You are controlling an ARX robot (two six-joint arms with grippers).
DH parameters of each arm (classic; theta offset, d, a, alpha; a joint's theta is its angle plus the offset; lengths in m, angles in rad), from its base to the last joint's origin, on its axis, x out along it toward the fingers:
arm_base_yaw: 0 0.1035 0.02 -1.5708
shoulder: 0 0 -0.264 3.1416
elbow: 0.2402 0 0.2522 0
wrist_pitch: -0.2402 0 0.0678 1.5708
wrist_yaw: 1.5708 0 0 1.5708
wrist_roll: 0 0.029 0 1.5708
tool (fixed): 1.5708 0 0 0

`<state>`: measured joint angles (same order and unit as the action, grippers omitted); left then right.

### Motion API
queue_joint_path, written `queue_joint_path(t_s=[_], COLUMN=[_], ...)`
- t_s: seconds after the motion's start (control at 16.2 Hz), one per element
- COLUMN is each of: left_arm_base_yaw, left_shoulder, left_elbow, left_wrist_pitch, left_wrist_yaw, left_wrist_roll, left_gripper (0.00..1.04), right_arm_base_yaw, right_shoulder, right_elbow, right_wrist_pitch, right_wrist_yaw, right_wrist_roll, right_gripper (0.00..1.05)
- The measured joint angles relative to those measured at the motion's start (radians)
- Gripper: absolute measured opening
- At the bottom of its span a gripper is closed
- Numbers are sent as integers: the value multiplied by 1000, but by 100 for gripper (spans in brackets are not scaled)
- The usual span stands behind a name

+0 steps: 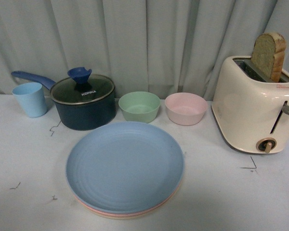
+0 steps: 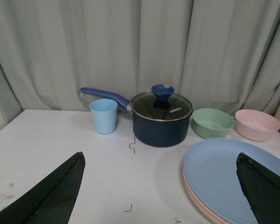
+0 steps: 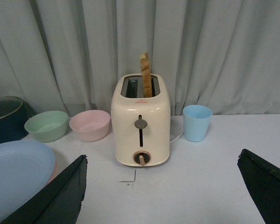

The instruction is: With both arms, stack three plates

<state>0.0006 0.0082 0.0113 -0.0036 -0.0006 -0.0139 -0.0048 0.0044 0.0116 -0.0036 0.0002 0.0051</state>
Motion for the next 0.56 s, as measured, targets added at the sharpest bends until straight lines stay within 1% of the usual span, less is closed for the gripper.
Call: queue_joint_path(t_s=[0.56], left_arm_base_yaw=[0], left_shoulder=[0], left_elbow=[0], left_wrist_pitch=[0], left_wrist_yaw=[0], left_wrist_roll=[0], left_gripper=[98], right_arm_base_yaw=[0], right_shoulder=[0], right_elbow=[0], right_wrist_pitch=[0], right_wrist_yaw=[0], right_wrist_roll=[0], right_gripper=[98])
